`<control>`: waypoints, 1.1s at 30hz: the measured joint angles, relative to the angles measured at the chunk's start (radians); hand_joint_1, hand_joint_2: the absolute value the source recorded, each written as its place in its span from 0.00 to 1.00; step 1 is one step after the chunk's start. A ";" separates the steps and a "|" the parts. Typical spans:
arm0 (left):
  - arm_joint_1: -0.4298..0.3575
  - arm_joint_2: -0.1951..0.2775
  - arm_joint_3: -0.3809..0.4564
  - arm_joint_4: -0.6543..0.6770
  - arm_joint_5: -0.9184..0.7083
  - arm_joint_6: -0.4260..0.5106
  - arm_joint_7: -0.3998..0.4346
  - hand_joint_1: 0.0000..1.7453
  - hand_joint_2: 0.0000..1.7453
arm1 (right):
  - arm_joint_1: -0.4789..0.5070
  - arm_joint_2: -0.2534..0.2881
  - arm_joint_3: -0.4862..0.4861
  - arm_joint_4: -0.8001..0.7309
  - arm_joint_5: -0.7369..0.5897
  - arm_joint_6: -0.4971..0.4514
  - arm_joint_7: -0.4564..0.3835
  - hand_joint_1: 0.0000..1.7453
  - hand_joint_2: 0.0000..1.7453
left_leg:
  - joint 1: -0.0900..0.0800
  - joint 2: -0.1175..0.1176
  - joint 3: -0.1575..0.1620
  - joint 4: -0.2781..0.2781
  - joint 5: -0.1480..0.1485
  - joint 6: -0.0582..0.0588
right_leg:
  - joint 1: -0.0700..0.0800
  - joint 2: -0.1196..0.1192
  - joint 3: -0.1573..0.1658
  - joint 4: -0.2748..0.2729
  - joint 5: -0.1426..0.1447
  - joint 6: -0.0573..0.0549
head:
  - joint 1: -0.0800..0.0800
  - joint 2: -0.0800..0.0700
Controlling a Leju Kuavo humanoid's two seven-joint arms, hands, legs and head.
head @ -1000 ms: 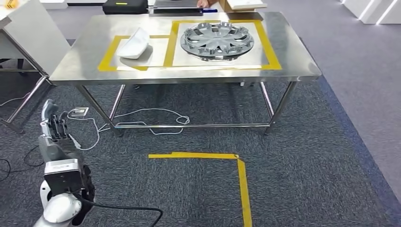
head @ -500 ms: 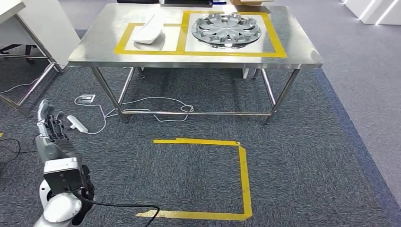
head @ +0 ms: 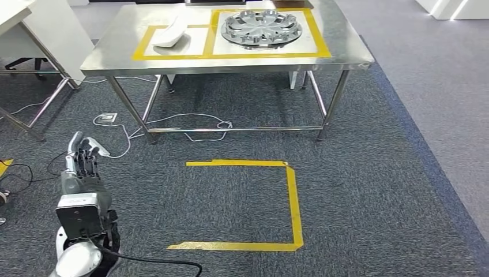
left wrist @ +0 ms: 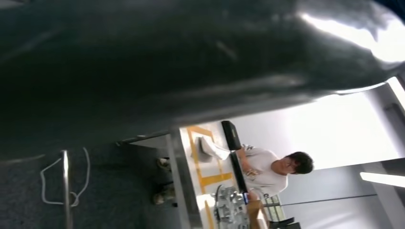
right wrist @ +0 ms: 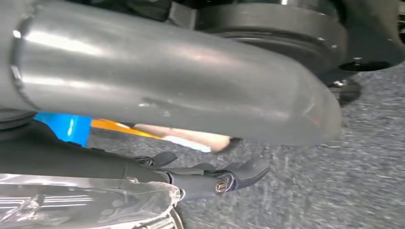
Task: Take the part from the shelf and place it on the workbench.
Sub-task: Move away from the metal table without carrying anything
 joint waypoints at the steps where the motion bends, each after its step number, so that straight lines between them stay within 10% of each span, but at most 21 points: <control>1: 0.004 0.000 0.001 0.002 0.002 -0.001 0.001 0.00 0.00 | 0.002 0.000 0.000 0.000 -0.002 0.000 0.001 0.00 0.00 | 0.000 0.000 -0.009 0.055 -0.024 -0.001 | 0.002 0.003 -0.008 0.002 0.006 -0.001 | 0.000 0.000; 3: 0.009 0.000 0.001 0.006 0.002 -0.002 0.002 0.00 0.00 | 0.005 0.000 0.001 0.000 -0.004 -0.001 0.002 0.00 0.00 | 0.000 -0.002 0.014 0.068 -0.012 0.001 | 0.004 0.011 -0.022 0.010 0.012 0.000 | 0.000 0.000; 7: 0.017 0.000 0.006 0.009 0.009 -0.005 0.016 0.00 0.00 | 0.006 0.000 0.007 -0.001 -0.014 -0.002 0.010 0.00 0.00 | -0.001 -0.052 0.156 -0.144 0.051 0.023 | 0.004 0.034 -0.043 0.031 0.016 0.008 | 0.001 0.000; 12: 0.051 -0.006 0.040 0.034 0.034 -0.005 0.051 0.00 0.00 | 0.014 0.000 0.024 -0.010 -0.044 -0.009 0.030 0.00 0.00 | 0.003 -0.027 0.176 -0.202 0.043 0.046 | 0.003 0.043 -0.079 0.062 0.000 0.036 | 0.001 0.000; 16: 0.094 -0.010 0.080 0.092 0.050 -0.003 0.087 0.00 0.00 | 0.020 0.000 0.030 -0.017 -0.061 -0.011 0.040 0.00 0.00 | 0.006 0.010 0.175 -0.208 0.046 0.051 | -0.008 0.009 -0.196 0.285 -0.103 0.058 | 0.009 0.000; 18: 0.112 -0.011 0.103 0.138 0.057 -0.003 0.129 0.00 0.00 | 0.023 0.000 0.032 -0.017 -0.069 -0.012 0.042 0.00 0.00 | 0.006 0.027 0.176 -0.207 0.044 0.050 | -0.013 0.004 -0.212 0.303 -0.081 0.065 | 0.009 0.000; 20: 0.131 -0.011 0.132 0.198 0.067 -0.010 0.168 0.00 0.00 | 0.023 0.000 0.032 -0.017 -0.074 -0.011 0.043 0.00 0.00 | 0.007 0.043 0.181 -0.207 0.041 0.045 | -0.016 -0.017 -0.159 0.182 -0.006 0.066 | 0.009 0.000; 23: 0.161 -0.010 0.194 0.323 0.083 -0.046 0.183 0.00 0.00 | 0.021 0.000 0.032 -0.017 -0.077 -0.005 0.042 0.00 0.00 | 0.001 0.062 0.187 -0.204 0.036 0.029 | -0.012 -0.047 -0.096 0.046 0.045 0.053 | 0.006 0.000; 27: 0.182 -0.011 0.273 0.465 0.075 -0.089 0.152 0.00 0.00 | 0.024 0.000 0.027 -0.018 -0.072 0.001 0.041 0.00 0.00 | 0.007 0.060 0.183 -0.184 0.015 0.005 | -0.008 -0.020 -0.101 0.042 0.052 0.023 | 0.003 0.000; 31: 0.193 -0.016 0.319 0.524 0.048 -0.101 0.167 0.00 0.00 | 0.019 0.000 0.024 -0.017 -0.068 0.004 0.039 0.00 0.00 | 0.010 0.003 0.088 0.040 -0.109 -0.002 | -0.008 0.009 -0.101 0.040 0.063 0.006 | -0.001 0.000; 33: 0.197 -0.019 0.332 0.540 0.040 -0.103 0.174 0.00 0.00 | 0.020 0.000 0.023 -0.017 -0.067 0.005 0.039 0.00 0.00 | 0.010 -0.001 0.069 0.082 -0.104 0.000 | -0.005 0.029 -0.103 0.042 0.064 0.005 | -0.001 0.000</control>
